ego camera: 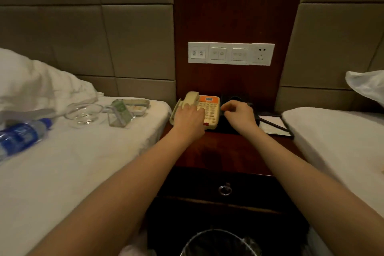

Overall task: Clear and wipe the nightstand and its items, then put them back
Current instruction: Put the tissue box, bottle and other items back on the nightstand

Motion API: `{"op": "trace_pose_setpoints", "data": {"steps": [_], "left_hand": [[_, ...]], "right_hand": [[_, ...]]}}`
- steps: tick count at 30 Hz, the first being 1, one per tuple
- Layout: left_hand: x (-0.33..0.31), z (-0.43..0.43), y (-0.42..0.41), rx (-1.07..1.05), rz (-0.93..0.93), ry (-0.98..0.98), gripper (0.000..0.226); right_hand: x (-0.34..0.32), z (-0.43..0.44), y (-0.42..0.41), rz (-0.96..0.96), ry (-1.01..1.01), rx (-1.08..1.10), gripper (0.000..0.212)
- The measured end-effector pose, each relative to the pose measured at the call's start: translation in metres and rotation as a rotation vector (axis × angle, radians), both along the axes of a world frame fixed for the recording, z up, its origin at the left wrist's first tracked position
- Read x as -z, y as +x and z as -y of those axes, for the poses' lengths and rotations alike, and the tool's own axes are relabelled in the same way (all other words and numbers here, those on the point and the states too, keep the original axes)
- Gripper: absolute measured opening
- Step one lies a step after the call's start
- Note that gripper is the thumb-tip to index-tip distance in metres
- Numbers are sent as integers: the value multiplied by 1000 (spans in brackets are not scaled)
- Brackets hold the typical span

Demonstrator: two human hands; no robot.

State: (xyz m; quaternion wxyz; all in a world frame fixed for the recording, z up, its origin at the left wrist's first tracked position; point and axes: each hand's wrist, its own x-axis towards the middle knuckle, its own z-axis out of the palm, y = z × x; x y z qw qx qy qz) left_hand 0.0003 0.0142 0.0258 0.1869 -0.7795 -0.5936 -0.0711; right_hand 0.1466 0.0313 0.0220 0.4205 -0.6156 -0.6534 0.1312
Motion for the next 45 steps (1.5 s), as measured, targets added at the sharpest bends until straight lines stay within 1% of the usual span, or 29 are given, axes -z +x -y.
{"op": "trace_pose_setpoints", "data": {"steps": [2, 11, 16, 19, 25, 29, 31, 34, 36, 38, 40, 42, 45], "left_hand": [[-5, 6, -28, -62, 17, 1, 40], [-17, 32, -150, -337, 71, 40, 36], [-15, 47, -203, -461, 106, -29, 45], [-14, 56, -234, -545, 117, -68, 49], [2, 79, -305, -753, 199, -115, 55], [12, 93, -344, -828, 183, -105, 62], [15, 95, -358, -856, 220, -126, 64], [18, 97, -370, -927, 334, -169, 74], [18, 99, -374, -988, 456, -147, 74], [13, 103, -375, -1010, 540, -135, 73], [10, 105, -379, -983, 661, -132, 70], [7, 110, -381, -942, 799, -172, 69], [3, 116, -375, -832, 1009, -240, 60]], "right_hand": [[-2, -1, -33, 10, -10, -55, 21], [-2, 8, -154, 52, -47, -268, 27], [0, 13, -208, 60, -81, -343, 27], [2, 18, -242, 23, -111, -405, 24], [8, 33, -309, -113, -235, -532, 27], [12, 42, -346, -142, -409, -595, 31], [17, 46, -361, -191, -505, -613, 32], [25, 51, -377, -254, -601, -637, 28], [29, 54, -382, -282, -623, -656, 28], [29, 55, -383, -333, -635, -672, 28], [27, 56, -380, -381, -656, -667, 28], [24, 56, -377, -423, -667, -641, 28], [20, 57, -371, -520, -707, -622, 39]]}}
